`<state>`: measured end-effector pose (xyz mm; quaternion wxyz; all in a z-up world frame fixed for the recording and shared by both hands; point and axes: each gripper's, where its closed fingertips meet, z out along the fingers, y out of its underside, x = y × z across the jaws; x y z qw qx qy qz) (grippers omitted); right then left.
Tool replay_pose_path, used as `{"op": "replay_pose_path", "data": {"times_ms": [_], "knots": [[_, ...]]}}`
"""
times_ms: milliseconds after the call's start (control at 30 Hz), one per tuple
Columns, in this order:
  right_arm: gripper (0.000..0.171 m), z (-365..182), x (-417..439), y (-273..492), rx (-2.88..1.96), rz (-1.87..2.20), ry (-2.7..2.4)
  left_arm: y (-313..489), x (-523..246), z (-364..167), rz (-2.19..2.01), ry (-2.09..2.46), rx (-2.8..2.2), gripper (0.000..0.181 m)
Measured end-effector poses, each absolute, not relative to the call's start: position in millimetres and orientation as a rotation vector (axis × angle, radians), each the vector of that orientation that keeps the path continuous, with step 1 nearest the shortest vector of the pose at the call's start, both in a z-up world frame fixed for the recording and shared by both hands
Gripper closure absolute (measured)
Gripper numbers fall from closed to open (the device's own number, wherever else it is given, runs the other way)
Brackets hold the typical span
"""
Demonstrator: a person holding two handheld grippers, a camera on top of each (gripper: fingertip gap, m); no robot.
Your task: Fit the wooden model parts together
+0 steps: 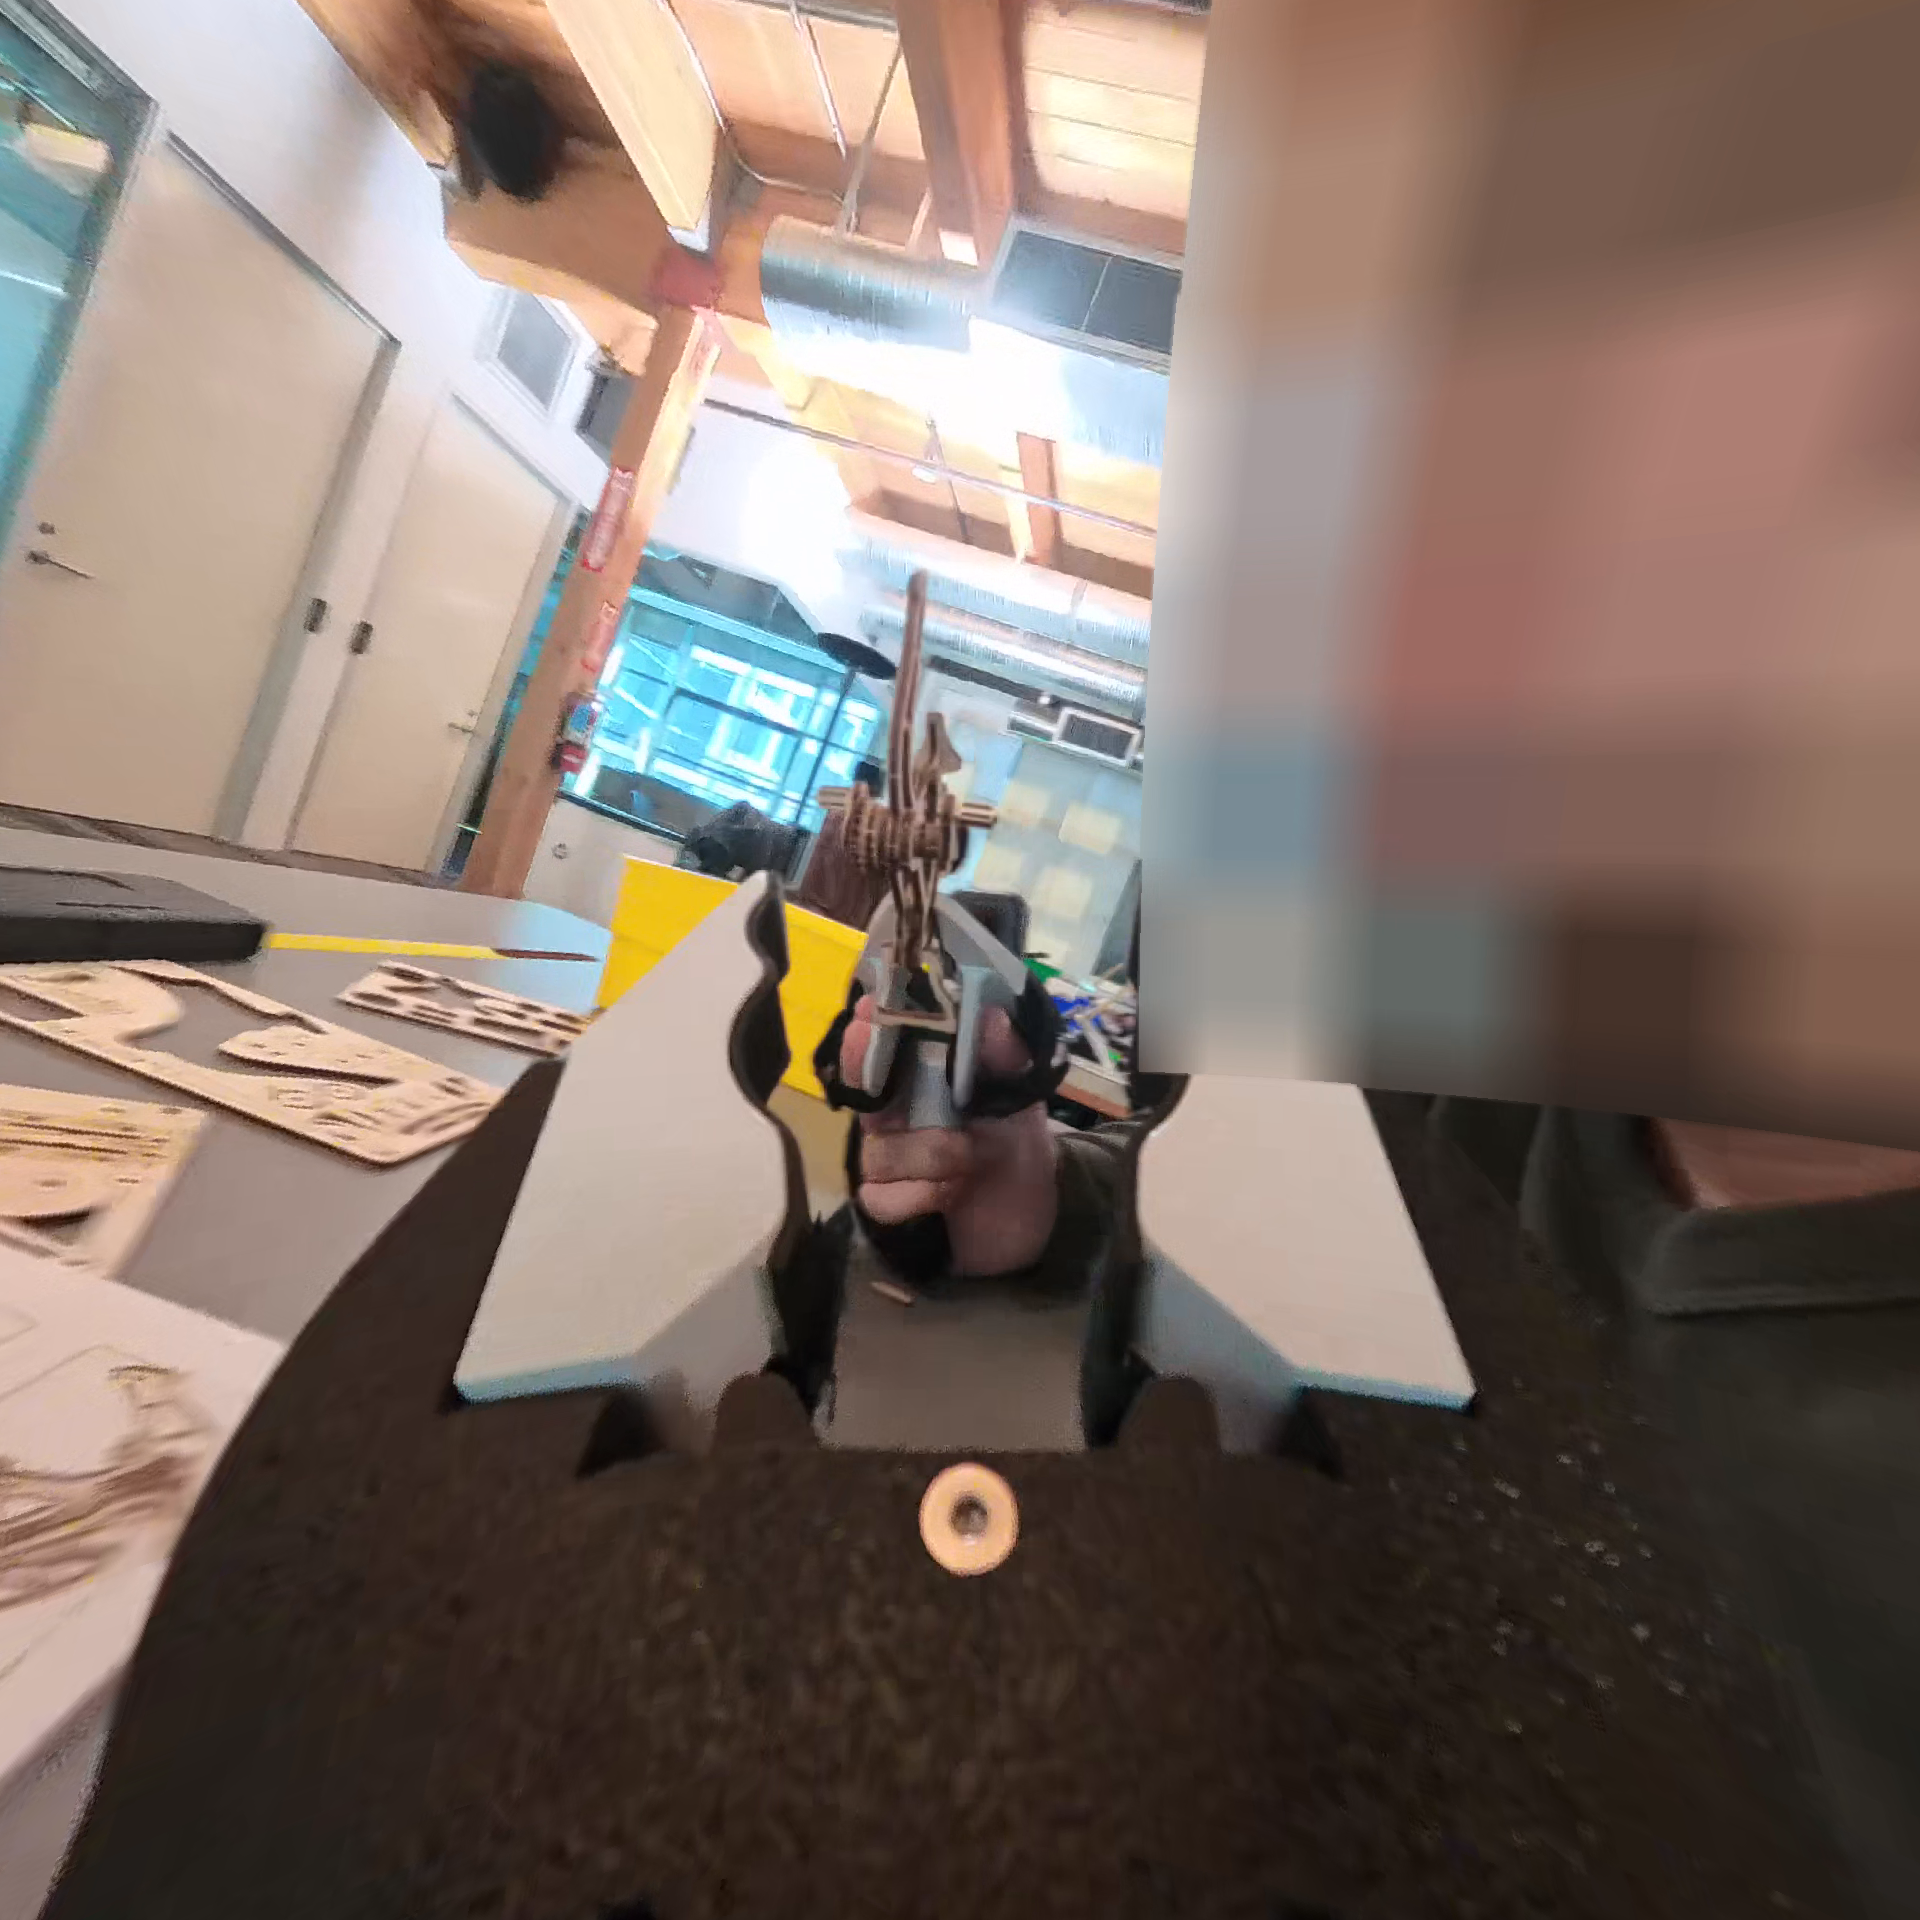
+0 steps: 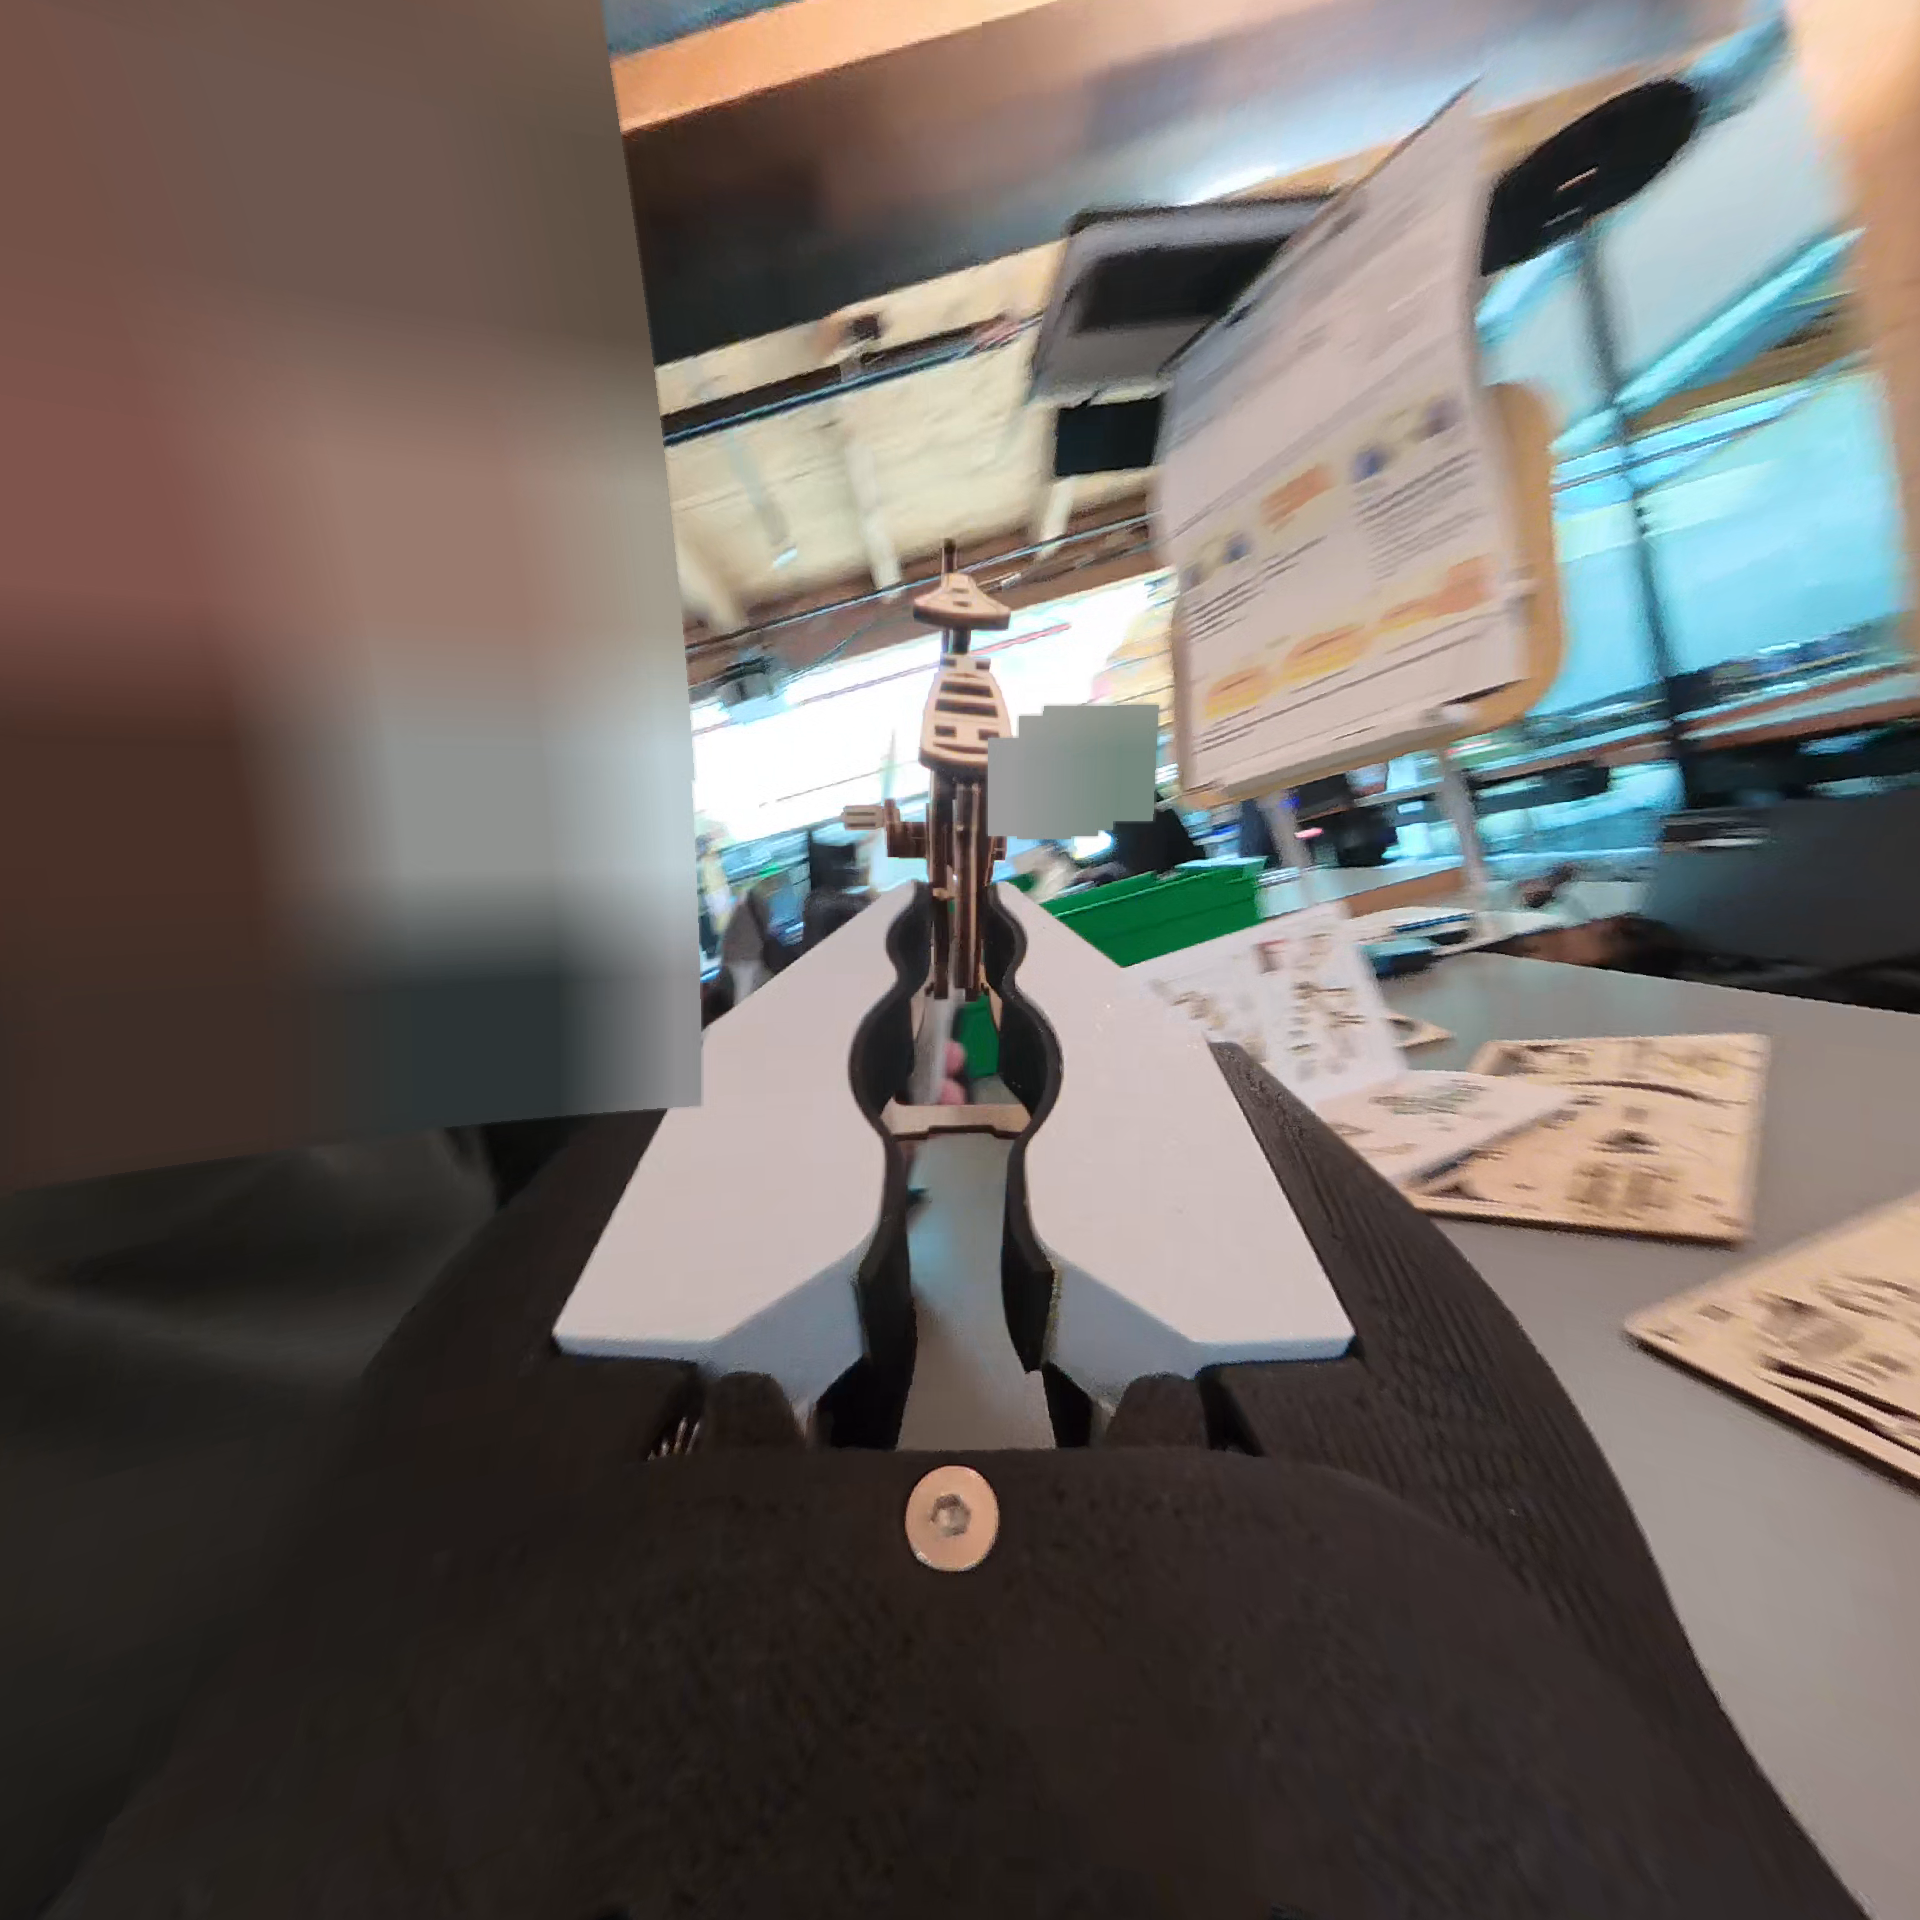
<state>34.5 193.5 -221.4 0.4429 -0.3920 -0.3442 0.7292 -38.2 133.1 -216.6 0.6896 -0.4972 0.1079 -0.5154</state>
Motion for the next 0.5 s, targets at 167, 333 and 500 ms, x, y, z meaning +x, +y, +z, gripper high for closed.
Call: {"op": "replay_pose_path", "data": {"times_ms": [167,333,500], "knots": [[0.165,-224.7,36.2,214.3,-1.023,1.653,-0.79,134.0,-43.7,-238.4,-0.673,0.52,-1.241,0.143],[0.164,-229.7,34.2,226.2,-1.092,1.7,-0.728,128.4,-23.8,-265.8,-0.221,0.842,-1.21,0.169],[0.164,-231.1,31.6,221.6,-1.084,1.685,-0.766,123.8,-11.2,-278.0,-0.146,0.951,-1.2,0.177]]}}
